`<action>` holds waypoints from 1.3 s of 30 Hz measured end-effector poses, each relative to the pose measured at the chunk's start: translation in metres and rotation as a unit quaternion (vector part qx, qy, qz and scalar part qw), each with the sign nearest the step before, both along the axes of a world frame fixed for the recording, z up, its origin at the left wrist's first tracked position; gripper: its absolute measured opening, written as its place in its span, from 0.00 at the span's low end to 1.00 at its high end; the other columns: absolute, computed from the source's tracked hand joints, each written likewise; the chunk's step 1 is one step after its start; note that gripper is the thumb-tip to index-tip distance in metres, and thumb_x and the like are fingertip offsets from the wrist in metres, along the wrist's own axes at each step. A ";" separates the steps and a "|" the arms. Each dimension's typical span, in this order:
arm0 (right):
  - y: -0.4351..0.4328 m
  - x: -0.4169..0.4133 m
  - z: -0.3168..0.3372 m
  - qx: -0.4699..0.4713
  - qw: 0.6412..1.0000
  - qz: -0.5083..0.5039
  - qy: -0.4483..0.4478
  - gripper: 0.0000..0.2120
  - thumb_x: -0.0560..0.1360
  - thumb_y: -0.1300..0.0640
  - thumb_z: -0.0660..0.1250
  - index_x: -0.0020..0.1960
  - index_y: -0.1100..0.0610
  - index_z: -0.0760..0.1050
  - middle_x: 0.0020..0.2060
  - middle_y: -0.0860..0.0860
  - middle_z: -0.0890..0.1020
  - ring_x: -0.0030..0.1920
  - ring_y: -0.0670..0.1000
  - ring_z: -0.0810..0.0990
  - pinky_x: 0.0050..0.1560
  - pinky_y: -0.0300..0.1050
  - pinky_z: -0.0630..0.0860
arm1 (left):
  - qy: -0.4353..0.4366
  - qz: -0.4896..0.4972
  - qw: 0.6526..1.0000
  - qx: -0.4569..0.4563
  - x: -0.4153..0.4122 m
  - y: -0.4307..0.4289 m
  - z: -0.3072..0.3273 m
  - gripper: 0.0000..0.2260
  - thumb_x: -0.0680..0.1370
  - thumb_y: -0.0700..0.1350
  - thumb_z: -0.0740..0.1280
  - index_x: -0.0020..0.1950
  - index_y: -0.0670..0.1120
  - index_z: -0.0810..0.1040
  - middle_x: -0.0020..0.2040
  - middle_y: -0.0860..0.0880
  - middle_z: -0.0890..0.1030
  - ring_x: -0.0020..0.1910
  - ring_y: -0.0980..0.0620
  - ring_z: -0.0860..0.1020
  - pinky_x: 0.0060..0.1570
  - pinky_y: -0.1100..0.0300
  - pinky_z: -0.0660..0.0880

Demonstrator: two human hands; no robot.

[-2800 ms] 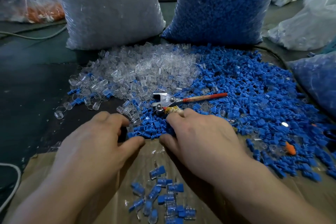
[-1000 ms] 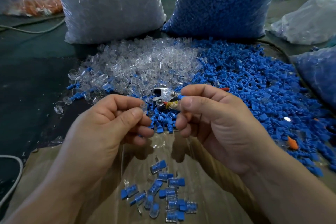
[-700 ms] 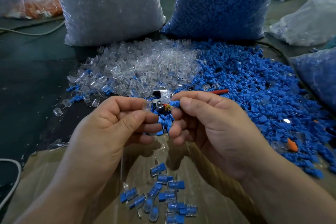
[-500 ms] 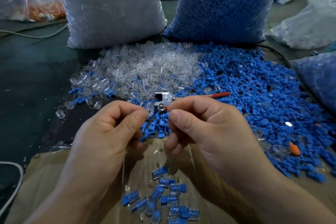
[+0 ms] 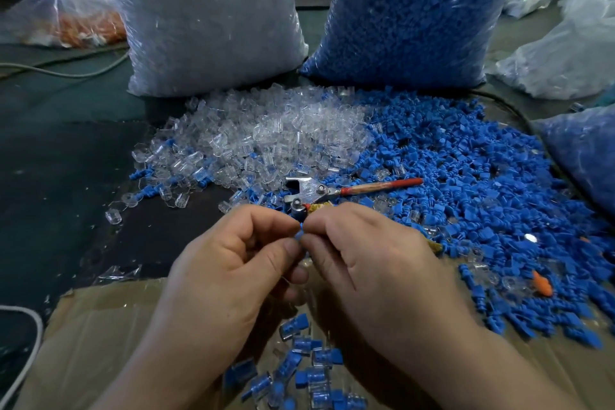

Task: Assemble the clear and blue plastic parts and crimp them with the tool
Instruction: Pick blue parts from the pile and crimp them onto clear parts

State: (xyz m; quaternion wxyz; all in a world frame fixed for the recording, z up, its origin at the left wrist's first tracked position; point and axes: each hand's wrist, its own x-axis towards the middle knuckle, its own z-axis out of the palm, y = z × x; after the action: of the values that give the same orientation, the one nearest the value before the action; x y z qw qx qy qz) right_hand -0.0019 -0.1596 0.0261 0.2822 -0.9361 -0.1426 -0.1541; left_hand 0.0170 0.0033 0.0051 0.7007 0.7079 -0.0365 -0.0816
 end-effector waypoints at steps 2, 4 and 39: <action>0.002 -0.001 0.003 -0.034 0.999 0.025 -0.014 0.12 0.78 0.49 0.57 0.54 0.48 0.77 0.45 0.44 0.80 0.41 0.48 0.78 0.35 0.48 0.76 | 0.027 0.012 0.999 -0.028 0.002 0.001 0.002 0.10 0.63 0.49 0.72 0.43 0.52 0.85 0.36 0.42 0.84 0.32 0.48 0.83 0.31 0.60 0.79; 0.002 -0.001 0.003 -0.046 0.998 0.051 -0.017 0.14 0.77 0.51 0.58 0.58 0.49 0.77 0.47 0.45 0.80 0.41 0.48 0.78 0.33 0.48 0.77 | 0.048 0.019 0.998 -0.047 0.003 0.002 0.004 0.10 0.62 0.47 0.72 0.42 0.49 0.85 0.35 0.41 0.83 0.31 0.47 0.81 0.30 0.60 0.78; -0.036 0.029 0.007 -0.125 0.984 -0.117 0.049 0.23 0.67 0.41 0.57 0.60 0.47 0.70 0.47 0.44 0.71 0.48 0.49 0.69 0.48 0.47 0.69 | 0.031 0.088 0.995 0.021 0.006 0.008 0.005 0.16 0.76 0.34 0.69 0.40 0.56 0.82 0.28 0.46 0.79 0.26 0.52 0.76 0.26 0.62 0.74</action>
State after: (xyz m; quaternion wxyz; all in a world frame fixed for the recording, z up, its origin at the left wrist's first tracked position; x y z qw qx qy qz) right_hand 0.0270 -0.1960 0.0330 0.1501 -0.9806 -0.0358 -0.1208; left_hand 0.0233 0.0112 0.0104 0.6910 0.7199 0.0497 -0.0422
